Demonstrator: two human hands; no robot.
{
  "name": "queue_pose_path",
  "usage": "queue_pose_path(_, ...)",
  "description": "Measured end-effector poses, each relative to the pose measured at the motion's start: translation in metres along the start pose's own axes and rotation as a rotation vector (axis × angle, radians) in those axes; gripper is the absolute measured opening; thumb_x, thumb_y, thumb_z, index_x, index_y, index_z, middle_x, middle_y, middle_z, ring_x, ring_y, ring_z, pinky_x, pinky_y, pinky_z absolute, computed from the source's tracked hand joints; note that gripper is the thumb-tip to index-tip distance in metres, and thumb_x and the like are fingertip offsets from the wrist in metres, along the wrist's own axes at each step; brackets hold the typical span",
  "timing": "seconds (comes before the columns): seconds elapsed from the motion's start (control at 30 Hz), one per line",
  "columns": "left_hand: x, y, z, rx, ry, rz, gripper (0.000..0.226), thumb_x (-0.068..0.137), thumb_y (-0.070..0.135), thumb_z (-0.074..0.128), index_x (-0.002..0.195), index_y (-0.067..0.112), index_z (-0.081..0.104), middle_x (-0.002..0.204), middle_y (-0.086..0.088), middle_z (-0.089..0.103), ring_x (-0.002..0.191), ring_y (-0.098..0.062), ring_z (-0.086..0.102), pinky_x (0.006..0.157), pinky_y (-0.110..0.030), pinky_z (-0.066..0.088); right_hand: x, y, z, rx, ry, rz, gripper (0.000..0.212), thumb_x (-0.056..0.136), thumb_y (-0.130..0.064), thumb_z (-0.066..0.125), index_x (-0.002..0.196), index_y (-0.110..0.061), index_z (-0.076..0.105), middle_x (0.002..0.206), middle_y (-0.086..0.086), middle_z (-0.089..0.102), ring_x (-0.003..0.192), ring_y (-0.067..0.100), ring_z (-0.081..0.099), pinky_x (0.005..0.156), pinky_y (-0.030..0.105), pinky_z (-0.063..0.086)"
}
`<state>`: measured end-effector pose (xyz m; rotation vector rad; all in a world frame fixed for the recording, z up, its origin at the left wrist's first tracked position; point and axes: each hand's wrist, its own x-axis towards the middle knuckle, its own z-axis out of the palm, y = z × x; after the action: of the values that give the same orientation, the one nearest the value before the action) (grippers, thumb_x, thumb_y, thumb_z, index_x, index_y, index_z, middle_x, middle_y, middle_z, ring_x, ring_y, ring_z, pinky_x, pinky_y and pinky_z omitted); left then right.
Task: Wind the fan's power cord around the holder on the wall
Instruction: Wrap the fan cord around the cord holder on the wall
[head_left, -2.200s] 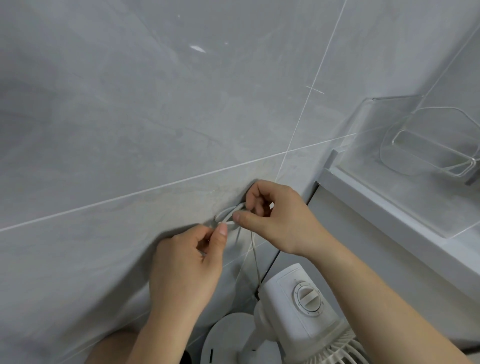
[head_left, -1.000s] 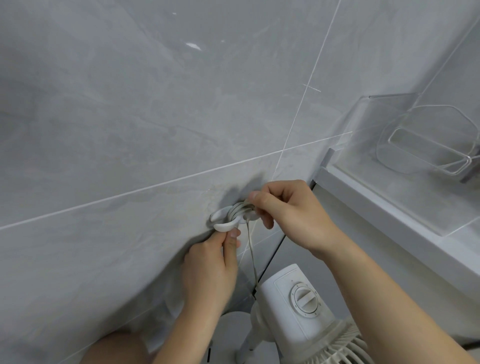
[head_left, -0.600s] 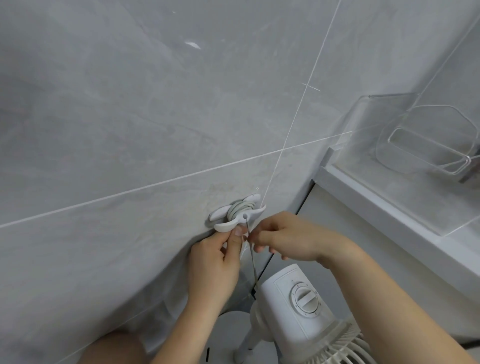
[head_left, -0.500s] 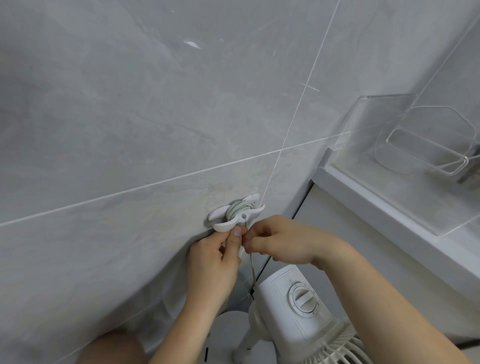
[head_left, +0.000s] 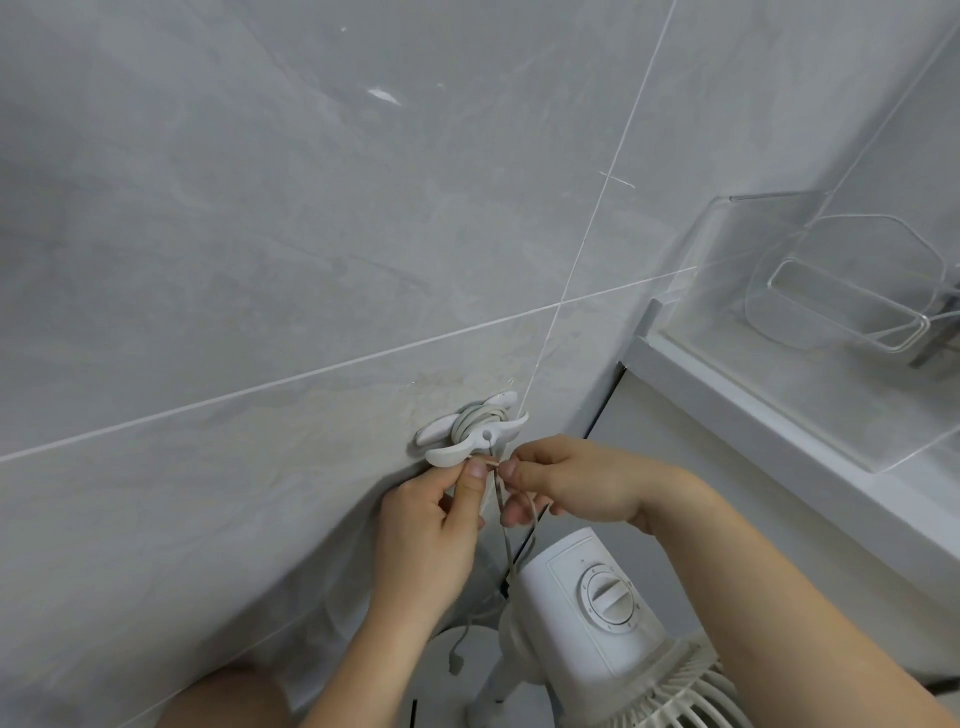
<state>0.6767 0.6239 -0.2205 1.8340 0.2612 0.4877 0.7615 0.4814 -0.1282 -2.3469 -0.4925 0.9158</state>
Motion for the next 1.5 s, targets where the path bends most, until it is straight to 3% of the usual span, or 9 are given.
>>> queue_pose_path(0.17,0.0,0.004,-0.006,-0.005,0.013,0.019,0.032,0.092,0.058,0.047,0.096,0.042,0.075,0.065,0.004,0.072,0.062,-0.014,0.069,0.064,-0.042,0.057,0.005,0.004,-0.001,-0.079,0.073,0.086,0.05,0.103,-0.062,0.046,0.08,-0.02,0.061,0.066,0.001,0.07,0.071,0.013,0.061,0.093,0.041,0.053)
queue_pose_path(0.27,-0.001,0.006,-0.012,0.009,0.019,0.06,0.037,0.089,0.059,0.047,0.079,0.032,0.069,0.057,-0.002,0.066,0.052,-0.016,0.063,0.057,-0.045,0.054,0.005,0.003,-0.006,-0.018,0.169,0.137,0.056,0.098,-0.066,0.052,0.071,-0.017,0.055,0.058,0.0,0.059,0.061,0.017,0.056,0.076,0.034,0.051)
queue_pose_path(0.4,-0.001,0.013,-0.021,-0.045,-0.094,0.079,0.061,0.087,0.059,0.052,0.057,0.006,0.049,0.048,-0.01,0.046,0.047,-0.007,0.038,0.049,-0.029,0.033,0.008,0.002,-0.012,0.401,0.183,0.153,0.043,0.102,-0.041,0.06,0.068,-0.02,0.045,0.053,-0.007,0.04,0.049,0.014,0.035,0.06,0.027,0.038)
queue_pose_path(0.53,-0.001,0.018,-0.024,-0.198,-0.16,-0.004,0.059,0.092,0.055,0.053,0.057,0.008,0.062,0.049,-0.013,0.055,0.046,-0.005,0.048,0.05,-0.014,0.036,0.01,-0.002,-0.015,0.633,0.212,0.181,0.042,0.099,-0.044,0.056,0.064,-0.02,0.049,0.059,-0.004,0.033,0.05,0.015,0.028,0.061,0.031,0.033)
queue_pose_path(0.63,-0.001,0.019,-0.023,-0.22,-0.161,-0.026,0.06,0.095,0.052,0.045,0.057,0.01,0.066,0.049,-0.019,0.057,0.044,-0.004,0.05,0.051,-0.012,0.039,0.008,-0.007,-0.012,0.55,0.308,0.117,0.045,0.093,-0.057,0.062,0.068,-0.021,0.053,0.054,-0.009,0.039,0.05,0.014,0.033,0.061,0.028,0.034)
queue_pose_path(0.83,-0.002,0.02,-0.023,-0.222,-0.146,-0.036,0.067,0.102,0.054,0.046,0.061,0.006,0.067,0.046,-0.008,0.059,0.044,-0.004,0.05,0.05,-0.012,0.039,0.003,-0.011,-0.01,0.34,0.441,-0.03,0.035,0.095,-0.039,0.065,0.072,-0.013,0.068,0.053,-0.017,0.051,0.061,0.011,0.044,0.064,0.024,0.043)
queue_pose_path(1.03,-0.003,0.022,-0.027,-0.212,-0.146,-0.035,0.06,0.096,0.049,0.044,0.063,0.004,0.066,0.051,-0.018,0.059,0.044,-0.003,0.049,0.05,-0.011,0.039,0.005,-0.014,-0.012,0.31,0.515,-0.069,0.012,0.087,-0.025,0.072,0.084,-0.014,0.067,0.077,0.003,0.058,0.068,0.014,0.049,0.07,0.033,0.046)
queue_pose_path(1.3,-0.002,0.021,-0.023,-0.246,-0.16,-0.094,0.063,0.102,0.059,0.043,0.064,0.018,0.071,0.054,-0.013,0.065,0.045,-0.007,0.05,0.051,-0.016,0.039,-0.01,-0.026,-0.009,0.348,0.69,-0.285,0.01,0.09,-0.004,0.065,0.097,-0.01,0.063,0.068,0.011,0.061,0.046,0.007,0.038,0.046,0.013,0.034)
queue_pose_path(1.5,-0.004,0.027,-0.022,-0.32,-0.212,-0.151,0.054,0.097,0.056,0.042,0.088,0.023,0.083,0.103,0.016,0.081,0.07,-0.018,0.074,0.056,-0.025,0.046,-0.017,-0.032,-0.007,0.306,0.637,-0.378,0.026,0.095,0.002,0.055,0.097,-0.012,0.078,0.072,0.004,0.075,0.054,-0.003,0.056,0.057,0.011,0.042)
